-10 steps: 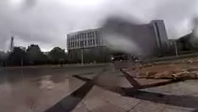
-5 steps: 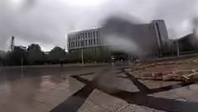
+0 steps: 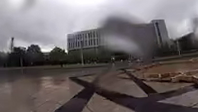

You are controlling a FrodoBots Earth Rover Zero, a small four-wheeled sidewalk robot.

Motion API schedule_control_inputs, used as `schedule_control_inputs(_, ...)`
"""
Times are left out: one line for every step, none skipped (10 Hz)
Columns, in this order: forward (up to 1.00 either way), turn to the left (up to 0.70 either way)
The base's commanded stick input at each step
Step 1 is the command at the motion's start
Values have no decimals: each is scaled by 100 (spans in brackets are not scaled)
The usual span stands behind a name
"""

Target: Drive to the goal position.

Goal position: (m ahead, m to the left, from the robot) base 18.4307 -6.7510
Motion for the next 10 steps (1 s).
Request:
schedule_control_inputs(70,0)
schedule_control_inputs(70,-20)
schedule_control_inputs(70,-32)
schedule_control_inputs(70,-35)
schedule_control_inputs(70,-5)
schedule_control_inputs(70,0)
schedule_control_inputs(70,0)
schedule_control_inputs(70,0)
schedule_control_inputs(70,0)
schedule_control_inputs(70,-6)
